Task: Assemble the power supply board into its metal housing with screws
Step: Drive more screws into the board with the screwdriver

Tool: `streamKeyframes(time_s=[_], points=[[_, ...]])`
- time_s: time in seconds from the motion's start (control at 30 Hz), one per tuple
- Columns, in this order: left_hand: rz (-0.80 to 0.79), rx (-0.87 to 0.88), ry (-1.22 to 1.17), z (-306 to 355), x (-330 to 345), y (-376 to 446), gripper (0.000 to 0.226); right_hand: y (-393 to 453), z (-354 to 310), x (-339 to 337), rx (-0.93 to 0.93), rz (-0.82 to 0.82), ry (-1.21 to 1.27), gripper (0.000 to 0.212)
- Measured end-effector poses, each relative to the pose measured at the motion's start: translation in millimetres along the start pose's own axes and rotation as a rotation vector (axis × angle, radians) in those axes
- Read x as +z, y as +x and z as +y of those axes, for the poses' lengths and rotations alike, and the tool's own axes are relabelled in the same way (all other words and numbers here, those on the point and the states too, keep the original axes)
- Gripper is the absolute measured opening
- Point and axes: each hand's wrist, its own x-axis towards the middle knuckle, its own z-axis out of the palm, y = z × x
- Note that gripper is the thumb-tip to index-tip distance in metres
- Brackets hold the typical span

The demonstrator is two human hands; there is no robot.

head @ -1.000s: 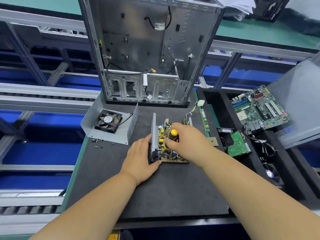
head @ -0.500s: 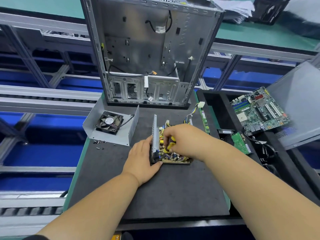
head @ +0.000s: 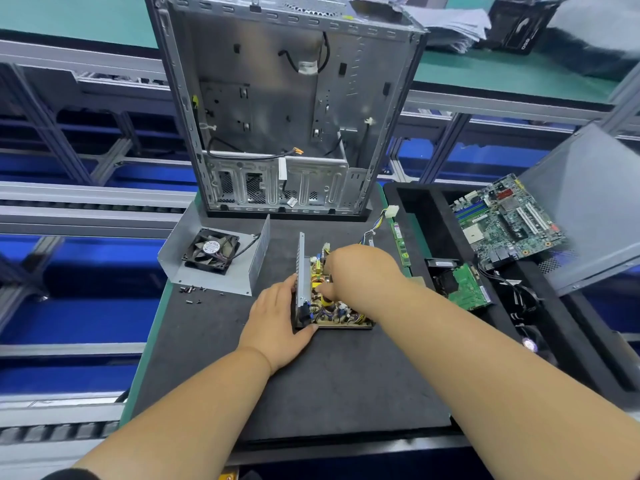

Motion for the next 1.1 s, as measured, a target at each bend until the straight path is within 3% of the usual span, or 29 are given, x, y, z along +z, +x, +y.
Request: streamKeyframes(time_s=[0.13, 0.3, 0.5, 0.6, 0.73, 0.87, 0.97, 1.1], points=[[0.002, 0.002, -0.003, -1, 0, 1, 0.094, -2, 2, 10, -0.016, 0.109, 0.003, 0.031], [-0.032, -0.013, 0.022, -1, -1, 4, 0.096, -6, 10, 0, -0.105, 0.004, 0.225, 0.018], [-0.041, -0.028, 0.024, -1, -1, 5, 0.096, 1, 11, 0, -0.086, 0.027, 0.082, 0.016], [-0.041, -0.038, 0.022, -1, -1, 5, 0.096, 7, 6, 3, -0.035, -0.006, -0.019, 0.030], [-0.036, -0.035, 0.012, -1, 0, 4, 0.096, 1, 8, 16, 0.028, 0.144, -0.078, 0.036], [-0.035, -0.036, 0.010, -1, 0, 4, 0.095, -10, 7, 18, -0.040, 0.193, 0.047, 0.025], [-0.028, -0.038, 0.010, -1, 0, 3, 0.096, -15, 6, 12, -0.179, 0.111, 0.221, 0.018], [-0.029, -0.040, 0.015, -1, 0, 4, 0.095, -12, 4, 10, -0.209, 0.090, 0.162, 0.024]])
